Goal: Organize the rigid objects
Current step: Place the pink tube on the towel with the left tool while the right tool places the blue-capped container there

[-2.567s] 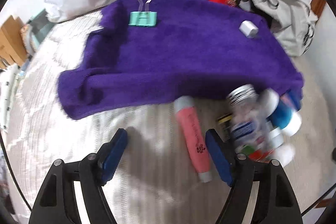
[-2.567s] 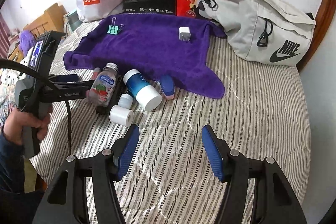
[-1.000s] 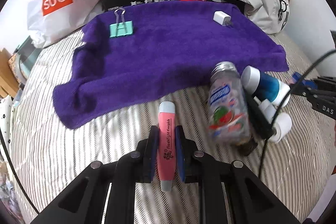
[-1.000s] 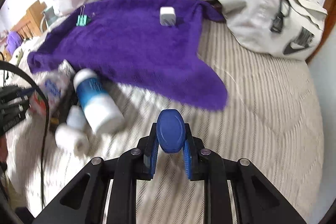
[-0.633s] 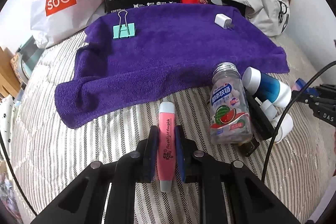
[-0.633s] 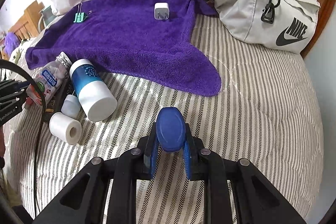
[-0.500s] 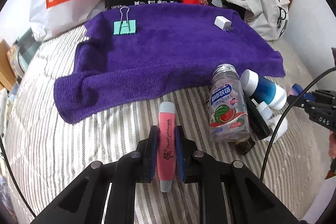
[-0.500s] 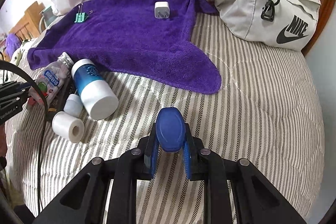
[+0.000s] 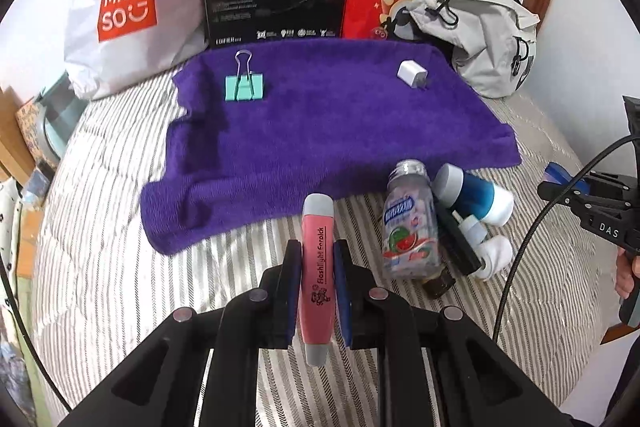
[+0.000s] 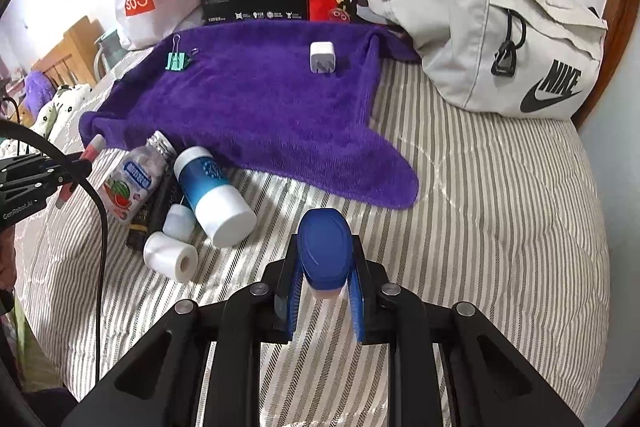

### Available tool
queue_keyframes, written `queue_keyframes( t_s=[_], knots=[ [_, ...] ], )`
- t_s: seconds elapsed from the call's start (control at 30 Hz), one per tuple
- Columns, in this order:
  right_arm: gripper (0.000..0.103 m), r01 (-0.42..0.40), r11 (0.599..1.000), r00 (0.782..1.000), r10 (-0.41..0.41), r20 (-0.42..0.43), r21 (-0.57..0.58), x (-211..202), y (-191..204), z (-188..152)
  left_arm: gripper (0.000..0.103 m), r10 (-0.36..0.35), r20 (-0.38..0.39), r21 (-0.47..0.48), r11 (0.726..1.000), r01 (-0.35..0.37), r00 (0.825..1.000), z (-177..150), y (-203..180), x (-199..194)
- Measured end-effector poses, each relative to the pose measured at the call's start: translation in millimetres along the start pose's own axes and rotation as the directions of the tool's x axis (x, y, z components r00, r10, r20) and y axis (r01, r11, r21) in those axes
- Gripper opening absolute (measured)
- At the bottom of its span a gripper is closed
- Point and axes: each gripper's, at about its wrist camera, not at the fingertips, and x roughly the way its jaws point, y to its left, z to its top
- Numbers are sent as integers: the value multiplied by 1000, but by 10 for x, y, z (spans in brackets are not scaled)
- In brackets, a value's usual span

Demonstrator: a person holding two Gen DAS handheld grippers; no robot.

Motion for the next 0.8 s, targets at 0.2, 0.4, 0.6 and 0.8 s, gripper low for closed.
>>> queue_keyframes(
  t_s=[0.2, 0.4, 0.6, 0.8],
  knots=[
    [20, -10, 1000, 1000, 10, 22, -20, -55, 50, 141, 16, 0, 45, 5, 1000, 0, 999, 151, 0, -113],
    [20, -21, 999, 999, 23, 47, -36, -78, 104, 320, 16, -3, 75, 9, 1000, 2, 997, 331, 30, -157],
    [21, -47, 998, 996, 49, 68, -35, -49, 136, 530, 16, -1, 86, -11, 1000, 2, 996, 490, 136, -71],
    [20, -25, 998, 997, 29, 75, -52, 105, 156, 750, 16, -4, 77, -52, 999, 8, 997, 635, 318, 125]
  ],
)
